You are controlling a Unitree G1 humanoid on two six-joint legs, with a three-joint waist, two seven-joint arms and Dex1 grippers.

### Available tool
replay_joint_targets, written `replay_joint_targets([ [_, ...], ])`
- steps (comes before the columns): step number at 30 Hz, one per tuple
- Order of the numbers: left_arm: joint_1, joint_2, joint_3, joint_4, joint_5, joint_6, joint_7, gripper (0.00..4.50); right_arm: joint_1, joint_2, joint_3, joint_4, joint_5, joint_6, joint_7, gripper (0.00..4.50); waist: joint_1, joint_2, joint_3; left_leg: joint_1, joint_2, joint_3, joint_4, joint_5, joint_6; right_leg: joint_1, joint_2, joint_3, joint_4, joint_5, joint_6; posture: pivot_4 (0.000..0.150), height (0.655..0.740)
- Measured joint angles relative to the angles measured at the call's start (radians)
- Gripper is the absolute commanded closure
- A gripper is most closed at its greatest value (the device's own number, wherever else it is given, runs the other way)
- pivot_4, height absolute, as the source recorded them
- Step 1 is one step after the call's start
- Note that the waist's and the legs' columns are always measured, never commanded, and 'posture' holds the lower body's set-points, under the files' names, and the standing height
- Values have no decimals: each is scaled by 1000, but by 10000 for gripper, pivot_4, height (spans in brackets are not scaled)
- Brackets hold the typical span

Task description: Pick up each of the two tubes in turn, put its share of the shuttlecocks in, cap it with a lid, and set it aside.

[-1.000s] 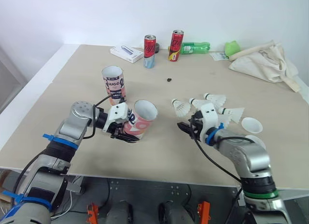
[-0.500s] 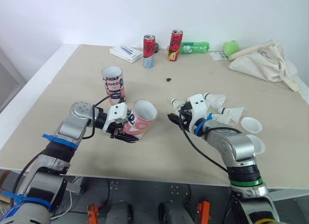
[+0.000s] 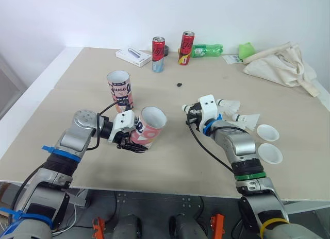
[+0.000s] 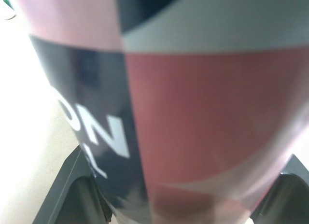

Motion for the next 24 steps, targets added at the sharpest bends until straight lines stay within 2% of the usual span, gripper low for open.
replay_joint_targets([
  [4, 1, 0, 1, -2, 0, 1, 4, 17199, 1, 3, -17, -28, 22, -1, 27, 43656, 0, 0, 0, 0, 0, 0, 0, 0, 0, 0, 0, 0, 0, 0, 0, 1500, 7400],
  [6, 0, -2, 0, -3, -1, 1, 4, 17199, 28, -4, -32, -113, 62, -2, 77, 43656, 1, 1, 0, -1, 0, 0, 0, 0, 0, 0, 0, 0, 0, 0, 0, 1500, 7400],
  [9, -2, -7, -3, -3, -4, -1, 2, 17199, 136, -118, -29, -420, 143, -58, 258, 43656, 7, 1, 1, -3, 0, -2, 0, -1, 1, -1, -1, -1, -1, 0, 1, 1500, 7400],
  [10, -2, -5, -2, -1, -4, 0, 0, 17199, 145, -146, -32, -467, 155, -71, 288, 43656, 6, 1, 1, -2, -1, -1, 0, -1, 2, -1, -1, -1, -1, -1, 1, 1500, 7400],
  [14, -7, -9, -5, 8, -2, -5, -6, 17199, 244, -389, -89, -697, 236, -73, 472, 43656, 9, 2, 1, -3, -1, -2, 0, -1, 2, 0, -3, -2, -1, -1, 2, 1500, 7400],
  [17, -13, -6, -4, 32, 1, -21, -11, 17199, 257, -535, -122, -787, 269, -72, 579, 43656, 8, 2, 1, 0, -1, 0, 0, -1, 2, 1, -3, -1, -1, -1, 1, 1500, 7400],
  [19, -15, -6, -4, 41, 2, -23, -11, 17199, 245, -564, -117, -818, 280, -71, 612, 43656, 8, 2, 1, 3, 1, -1, 0, -1, 2, 3, -2, -2, -1, -1, 0, 1500, 7400],
  [24, -40, -15, -14, 74, 10, -26, -14, 17199, 113, -608, 24, -834, 208, -126, 681, 43656, 8, 2, 1, 3, 1, 0, 0, 1, 3, 2, -2, -2, -1, 0, 2, 1500, 7400],
])
